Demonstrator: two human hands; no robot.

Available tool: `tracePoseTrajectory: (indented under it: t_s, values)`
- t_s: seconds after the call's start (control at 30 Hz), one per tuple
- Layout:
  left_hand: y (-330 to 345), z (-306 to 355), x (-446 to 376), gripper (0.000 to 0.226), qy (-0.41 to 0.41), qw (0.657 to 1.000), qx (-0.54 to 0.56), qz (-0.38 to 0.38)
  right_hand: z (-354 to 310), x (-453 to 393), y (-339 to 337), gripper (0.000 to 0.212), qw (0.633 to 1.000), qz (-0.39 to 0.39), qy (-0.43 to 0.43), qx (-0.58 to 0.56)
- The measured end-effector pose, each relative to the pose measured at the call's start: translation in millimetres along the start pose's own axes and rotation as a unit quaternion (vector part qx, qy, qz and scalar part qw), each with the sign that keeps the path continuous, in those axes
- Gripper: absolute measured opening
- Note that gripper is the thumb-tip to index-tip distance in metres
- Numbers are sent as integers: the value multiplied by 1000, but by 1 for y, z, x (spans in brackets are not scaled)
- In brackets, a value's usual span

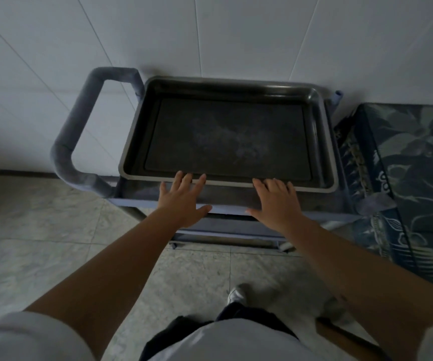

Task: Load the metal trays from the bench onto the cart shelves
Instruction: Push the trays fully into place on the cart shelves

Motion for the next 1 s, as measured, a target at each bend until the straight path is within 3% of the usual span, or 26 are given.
tracePoseTrajectory:
  t_s: [0.4,1.0]
  values:
    - [9,-12,24,85,62,997,-44,19,-19,32,-4,48,997,71,32,5]
    - [38,-9,76,102,112,992,-62,-20,-34,87,27,113,985,-57,159,-27]
Point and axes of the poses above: each hand's wrist, its own x-axis away from the middle knuckle, its own y-axis out of the palm, z = x × y, the point moved 9 cm from there along -x, towards the middle knuckle, and after that the axes turned 6 degrees about -x, right-handed, at the moved point
